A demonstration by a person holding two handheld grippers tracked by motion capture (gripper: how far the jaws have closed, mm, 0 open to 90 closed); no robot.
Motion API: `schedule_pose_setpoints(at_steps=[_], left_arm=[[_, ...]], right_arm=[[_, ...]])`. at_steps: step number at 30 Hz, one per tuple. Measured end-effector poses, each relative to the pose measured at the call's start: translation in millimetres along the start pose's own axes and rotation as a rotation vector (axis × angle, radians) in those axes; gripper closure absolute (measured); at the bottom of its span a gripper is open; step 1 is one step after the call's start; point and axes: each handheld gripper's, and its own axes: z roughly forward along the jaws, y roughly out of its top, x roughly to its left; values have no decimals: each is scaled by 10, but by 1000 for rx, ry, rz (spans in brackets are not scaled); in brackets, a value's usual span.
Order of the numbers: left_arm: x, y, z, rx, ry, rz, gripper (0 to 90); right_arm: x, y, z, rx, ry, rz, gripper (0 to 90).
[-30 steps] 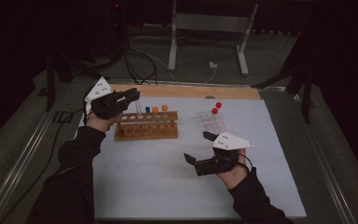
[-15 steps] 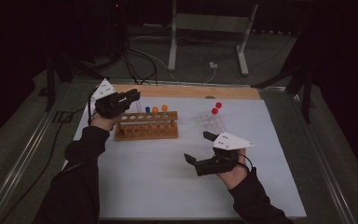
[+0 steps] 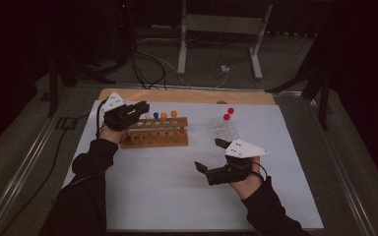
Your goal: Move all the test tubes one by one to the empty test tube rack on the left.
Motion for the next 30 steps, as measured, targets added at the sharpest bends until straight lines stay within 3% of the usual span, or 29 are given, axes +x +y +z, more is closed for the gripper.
schedule_pose_setpoints(at_steps=[13, 19, 26, 30], left_arm=[[-14, -263, 58, 53, 15, -23, 776], [-51, -290, 102, 82, 27, 6, 776], [-45, -274, 111, 93, 28, 0, 768], [-41, -274, 115, 96, 14, -9, 753]], right_arm=[[4, -3, 10, 3, 1, -1, 18], [7, -5, 12, 4, 2, -4, 18], [3, -5, 9, 1, -2, -3, 18], [-10, -5, -1, -28, 1, -9, 18]])
